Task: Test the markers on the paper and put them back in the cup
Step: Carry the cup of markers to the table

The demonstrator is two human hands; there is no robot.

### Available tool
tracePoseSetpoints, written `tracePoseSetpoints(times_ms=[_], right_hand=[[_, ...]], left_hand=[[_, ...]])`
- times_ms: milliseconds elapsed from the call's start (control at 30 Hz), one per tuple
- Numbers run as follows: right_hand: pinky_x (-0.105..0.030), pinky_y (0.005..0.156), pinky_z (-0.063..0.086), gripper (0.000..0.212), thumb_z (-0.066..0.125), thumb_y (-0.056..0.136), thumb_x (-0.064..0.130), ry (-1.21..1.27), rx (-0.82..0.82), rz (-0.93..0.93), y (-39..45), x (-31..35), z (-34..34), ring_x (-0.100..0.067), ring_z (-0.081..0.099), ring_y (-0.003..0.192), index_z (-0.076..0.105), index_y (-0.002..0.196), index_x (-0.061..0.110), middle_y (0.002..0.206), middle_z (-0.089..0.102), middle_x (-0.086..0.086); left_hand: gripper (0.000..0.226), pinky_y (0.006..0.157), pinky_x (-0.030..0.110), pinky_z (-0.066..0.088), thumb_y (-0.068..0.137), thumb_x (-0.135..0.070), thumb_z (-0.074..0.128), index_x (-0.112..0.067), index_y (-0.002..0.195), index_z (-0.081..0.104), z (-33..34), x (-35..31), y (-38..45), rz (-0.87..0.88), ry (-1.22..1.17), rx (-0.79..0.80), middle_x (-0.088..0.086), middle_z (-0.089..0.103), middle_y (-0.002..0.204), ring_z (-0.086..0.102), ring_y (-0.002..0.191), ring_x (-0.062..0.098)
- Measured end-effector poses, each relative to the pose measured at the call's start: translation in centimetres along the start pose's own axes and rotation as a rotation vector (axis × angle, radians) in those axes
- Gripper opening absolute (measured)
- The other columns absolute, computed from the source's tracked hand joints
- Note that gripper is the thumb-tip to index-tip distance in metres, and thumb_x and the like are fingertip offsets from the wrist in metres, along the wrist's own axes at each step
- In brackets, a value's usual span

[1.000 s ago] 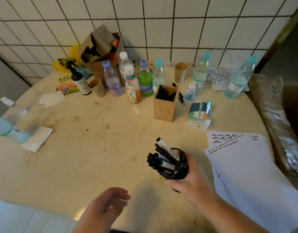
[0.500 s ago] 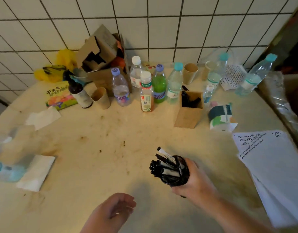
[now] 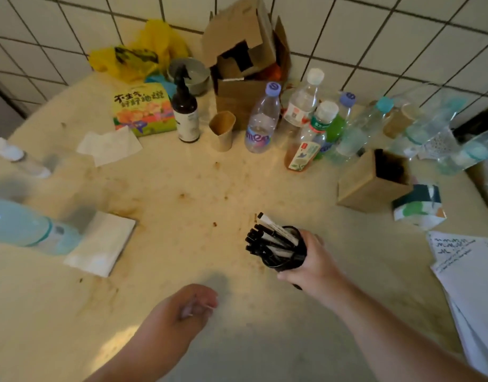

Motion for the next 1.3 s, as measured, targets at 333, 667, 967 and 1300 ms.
tracePoseSetpoints(times_ms=[333, 667, 967, 1300], right_hand=[[-0.045, 0.104, 0.043, 0.086, 0.076, 0.061, 0.042, -0.465, 0.086, -0.092, 1.8, 4.0, 0.1, -0.024, 0.044, 0.126, 0.043, 0.14, 0.033, 0.133, 0.05, 0.002], [-0.045, 0.094, 0.039, 0.064, 0.064, 0.07, 0.042, -0.66, 0.091, -0.107, 2.1, 5.6, 0.8, -0.025, 0.044, 0.117, 0.046, 0.131, 0.034, 0.124, 0.051, 0.0], [-0.048, 0.101, 0.035, 0.066, 0.064, 0.077, 0.045, -0.826, 0.114, -0.134, 1.9, 6.9, 0.6, -0.025, 0.04, 0.124, 0.041, 0.137, 0.031, 0.129, 0.048, -0.001], [-0.047, 0.104, 0.033, 0.078, 0.068, 0.073, 0.057, -0.938, 0.103, -0.121, 1.9, 6.5, 0.1, -0.025, 0.04, 0.127, 0.039, 0.139, 0.028, 0.133, 0.05, -0.001]], left_hand=[[0.031, 0.087, 0.046, 0.052, 0.073, -0.019, 0.059, -0.039, 0.093, 0.071, -0.2, -0.2, -1.0, -0.015, -0.038, -0.083, -0.005, 0.074, 0.102, 0.068, 0.096, 0.016], [0.034, 0.088, 0.038, 0.052, 0.088, 0.002, 0.057, -0.028, 0.095, 0.072, 0.1, 0.3, -1.6, -0.041, 0.045, -0.112, -0.012, 0.075, 0.096, 0.068, 0.092, 0.005], [0.04, 0.086, 0.038, 0.051, 0.089, -0.002, 0.058, -0.04, 0.089, 0.07, 0.3, 0.9, -1.9, -0.043, 0.043, -0.116, -0.01, 0.074, 0.099, 0.068, 0.093, 0.008], [0.029, 0.089, 0.04, 0.05, 0.088, 0.001, 0.058, -0.024, 0.095, 0.072, 0.7, 1.0, -2.4, -0.074, 0.034, -0.116, -0.012, 0.075, 0.097, 0.069, 0.091, 0.004]])
Point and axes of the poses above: each hand's wrist, its own y-axis towards the middle knuckle, its own z-axis out of the palm, x = y × z, the point moved 3 cm from there along y, towards the middle knuckle
